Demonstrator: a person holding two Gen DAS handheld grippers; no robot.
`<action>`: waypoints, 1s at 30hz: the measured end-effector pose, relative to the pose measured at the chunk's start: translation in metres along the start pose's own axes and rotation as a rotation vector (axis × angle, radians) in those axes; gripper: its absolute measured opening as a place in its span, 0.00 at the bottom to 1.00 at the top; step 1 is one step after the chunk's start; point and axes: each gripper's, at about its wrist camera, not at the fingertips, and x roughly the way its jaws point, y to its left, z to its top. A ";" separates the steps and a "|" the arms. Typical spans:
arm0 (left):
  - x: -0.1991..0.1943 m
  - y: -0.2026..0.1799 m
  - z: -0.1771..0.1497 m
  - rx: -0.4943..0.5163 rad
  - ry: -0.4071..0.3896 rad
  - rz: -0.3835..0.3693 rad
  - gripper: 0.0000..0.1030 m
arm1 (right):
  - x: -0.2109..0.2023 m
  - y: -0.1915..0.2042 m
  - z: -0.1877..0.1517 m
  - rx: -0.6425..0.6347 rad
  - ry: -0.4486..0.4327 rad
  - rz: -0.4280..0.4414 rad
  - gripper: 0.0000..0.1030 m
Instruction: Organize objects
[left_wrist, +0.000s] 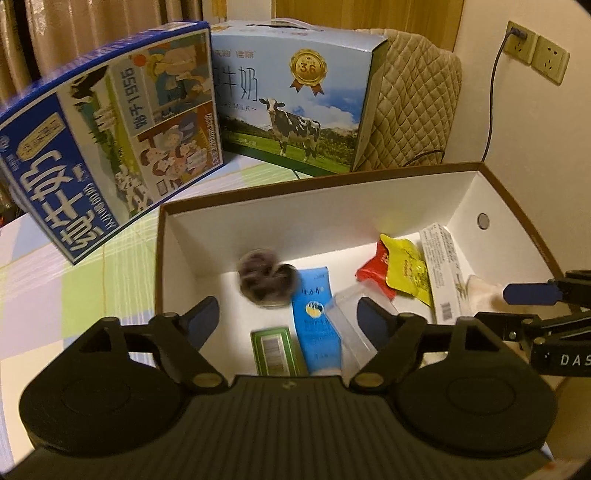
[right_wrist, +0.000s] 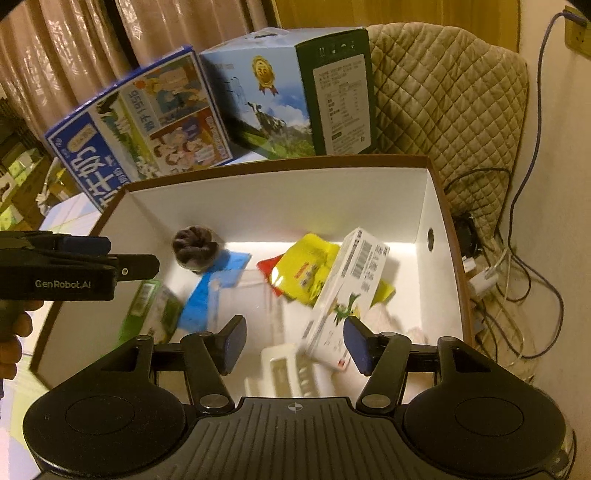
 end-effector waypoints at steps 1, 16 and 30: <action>-0.005 0.000 -0.002 -0.005 -0.003 -0.002 0.79 | -0.004 0.001 -0.002 0.003 -0.003 0.006 0.54; -0.084 -0.007 -0.044 -0.099 -0.020 0.034 0.88 | -0.058 0.010 -0.031 0.102 -0.048 -0.003 0.54; -0.141 -0.013 -0.105 -0.167 -0.046 0.153 0.95 | -0.086 0.035 -0.067 0.021 -0.020 0.066 0.54</action>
